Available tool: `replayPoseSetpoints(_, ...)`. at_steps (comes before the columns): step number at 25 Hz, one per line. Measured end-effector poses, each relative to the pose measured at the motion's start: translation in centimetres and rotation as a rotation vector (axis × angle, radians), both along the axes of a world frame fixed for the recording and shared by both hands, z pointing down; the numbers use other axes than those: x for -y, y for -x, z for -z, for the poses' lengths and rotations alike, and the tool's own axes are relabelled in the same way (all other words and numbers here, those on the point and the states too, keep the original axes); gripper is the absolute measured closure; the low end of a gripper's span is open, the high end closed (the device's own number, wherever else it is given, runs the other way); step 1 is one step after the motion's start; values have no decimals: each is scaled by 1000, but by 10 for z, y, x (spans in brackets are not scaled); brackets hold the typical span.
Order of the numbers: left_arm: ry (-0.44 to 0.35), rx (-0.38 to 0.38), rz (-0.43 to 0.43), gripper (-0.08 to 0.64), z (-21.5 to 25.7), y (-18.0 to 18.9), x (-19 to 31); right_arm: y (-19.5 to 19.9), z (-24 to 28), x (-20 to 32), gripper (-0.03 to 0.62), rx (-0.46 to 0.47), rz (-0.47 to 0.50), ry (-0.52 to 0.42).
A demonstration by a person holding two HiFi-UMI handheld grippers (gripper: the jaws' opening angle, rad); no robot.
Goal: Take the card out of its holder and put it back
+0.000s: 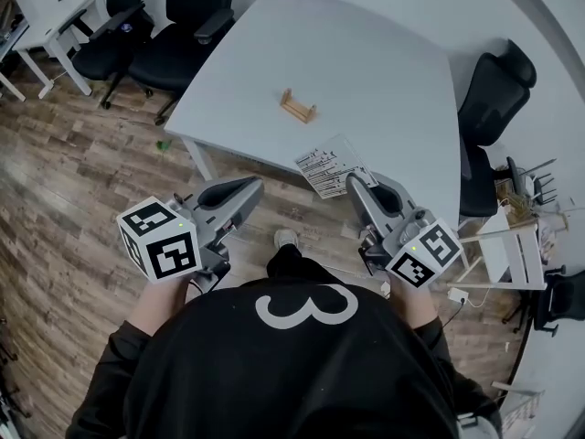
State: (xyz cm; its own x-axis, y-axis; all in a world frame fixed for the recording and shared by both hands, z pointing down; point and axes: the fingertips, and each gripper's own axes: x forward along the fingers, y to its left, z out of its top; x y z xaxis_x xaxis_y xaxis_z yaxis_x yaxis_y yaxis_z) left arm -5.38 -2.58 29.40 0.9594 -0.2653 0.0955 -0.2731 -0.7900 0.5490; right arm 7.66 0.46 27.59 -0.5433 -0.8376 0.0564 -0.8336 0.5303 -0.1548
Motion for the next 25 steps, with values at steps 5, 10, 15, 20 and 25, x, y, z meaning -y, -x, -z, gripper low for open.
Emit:
replayPoseSetpoints(5,8,7,17,549,9,-10,28,-16,21,32,571,-26,-1,-36)
replayPoseSetpoints(10,8,5,44,549,-5,-11,38,-25,24,47,571,-91,-2,-88)
replayPoseSetpoints(15,33,9,76,549,-11,-21,66,-38,29,85,571,-103,19,-106)
replayPoseSetpoints(20,60,17,106,549,-14,-33,98,-47,32,129,571,-122,46,-111)
replayPoseSetpoints(25,92,32,131,549,-19,-40,132,-57,32,176,571,-122,56,-106)
